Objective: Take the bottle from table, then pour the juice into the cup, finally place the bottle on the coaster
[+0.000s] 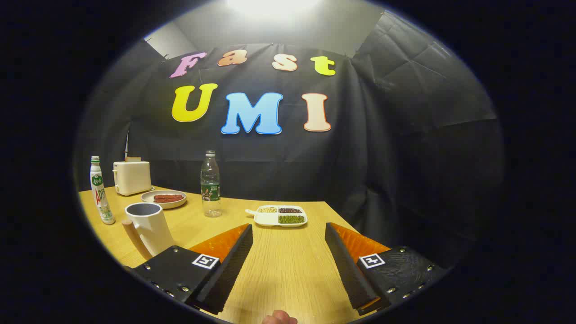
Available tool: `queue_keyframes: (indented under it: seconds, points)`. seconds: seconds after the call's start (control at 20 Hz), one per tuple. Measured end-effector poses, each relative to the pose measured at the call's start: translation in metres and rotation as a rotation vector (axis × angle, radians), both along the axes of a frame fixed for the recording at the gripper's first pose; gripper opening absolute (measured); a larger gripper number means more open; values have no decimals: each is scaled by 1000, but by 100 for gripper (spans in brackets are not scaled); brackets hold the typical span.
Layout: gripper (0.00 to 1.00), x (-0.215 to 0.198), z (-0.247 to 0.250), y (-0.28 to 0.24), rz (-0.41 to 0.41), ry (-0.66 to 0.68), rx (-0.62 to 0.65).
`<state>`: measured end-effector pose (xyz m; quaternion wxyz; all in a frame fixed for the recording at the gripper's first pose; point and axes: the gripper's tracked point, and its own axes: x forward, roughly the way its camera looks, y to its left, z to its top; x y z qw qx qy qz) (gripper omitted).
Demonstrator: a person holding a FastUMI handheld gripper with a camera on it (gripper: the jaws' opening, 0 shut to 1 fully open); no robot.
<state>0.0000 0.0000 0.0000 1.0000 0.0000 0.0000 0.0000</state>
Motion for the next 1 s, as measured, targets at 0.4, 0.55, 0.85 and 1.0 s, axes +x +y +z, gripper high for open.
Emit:
queue_keyframes:
  seconds: [0.4, 0.55, 0.85, 1.0]
  points:
    - [98, -25, 43, 41, -104, -23, 17]
    - [98, -33, 53, 63, -108, -35, 43]
    - [98, -51, 63, 127, -99, -21, 52]
    - [98, -60, 69, 167, -81, -24, 75]
